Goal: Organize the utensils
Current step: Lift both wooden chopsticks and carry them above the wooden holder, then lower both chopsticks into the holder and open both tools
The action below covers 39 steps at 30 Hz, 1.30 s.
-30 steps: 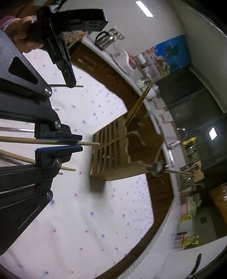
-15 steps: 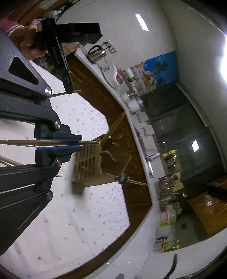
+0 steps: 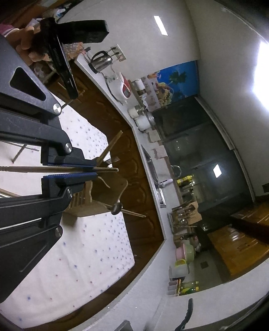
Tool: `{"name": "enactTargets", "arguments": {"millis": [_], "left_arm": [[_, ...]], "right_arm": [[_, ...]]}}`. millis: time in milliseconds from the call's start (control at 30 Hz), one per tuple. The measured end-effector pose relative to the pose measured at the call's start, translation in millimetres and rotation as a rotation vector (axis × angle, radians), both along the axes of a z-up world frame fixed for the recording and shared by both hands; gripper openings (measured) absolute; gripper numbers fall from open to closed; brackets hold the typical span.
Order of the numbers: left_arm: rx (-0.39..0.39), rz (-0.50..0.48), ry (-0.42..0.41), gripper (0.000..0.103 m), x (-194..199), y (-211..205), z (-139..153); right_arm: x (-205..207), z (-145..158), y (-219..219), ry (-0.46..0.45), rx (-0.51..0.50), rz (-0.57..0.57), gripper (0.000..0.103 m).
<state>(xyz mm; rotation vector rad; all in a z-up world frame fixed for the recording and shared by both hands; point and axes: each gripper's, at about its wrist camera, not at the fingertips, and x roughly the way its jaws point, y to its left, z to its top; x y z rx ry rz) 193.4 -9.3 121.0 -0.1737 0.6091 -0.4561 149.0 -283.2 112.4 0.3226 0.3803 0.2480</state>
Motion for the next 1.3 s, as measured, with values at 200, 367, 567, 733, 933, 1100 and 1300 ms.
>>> {"name": "enactTargets", "arguments": {"millis": [200,367,567,733,933,1100,1300], "left_arm": [[-0.003,0.005,-0.035,0.004,3.3,-0.3,12.9],[-0.009,0.009,-0.066,0.004,9.6,-0.8,27.0],[-0.011,0.018,-0.134,0.004,23.0,-5.4,53.4],[-0.013,0.032,-0.220,0.004,42.2,-10.8,84.7],[-0.013,0.056,-0.275,0.004,78.4,-23.6,107.9],[0.006,0.090,-0.290,0.004,112.3,-38.3,104.5],[0.010,0.107,-0.239,0.004,142.3,-49.6,76.5]], "right_arm": [[6.8,6.8,-5.5,-0.021,0.007,-0.027,0.005],[12.7,14.5,-7.3,-0.055,0.008,-0.052,0.005],[31.3,26.0,-12.2,-0.099,0.011,-0.092,0.005],[57.8,42.9,-15.2,-0.146,0.003,-0.134,0.005],[91.1,60.5,-18.9,-0.202,-0.007,-0.184,0.005],[120.3,63.8,-16.0,-0.241,-0.044,-0.231,0.005],[149.3,44.3,-9.8,-0.247,-0.086,-0.262,0.005]]}}
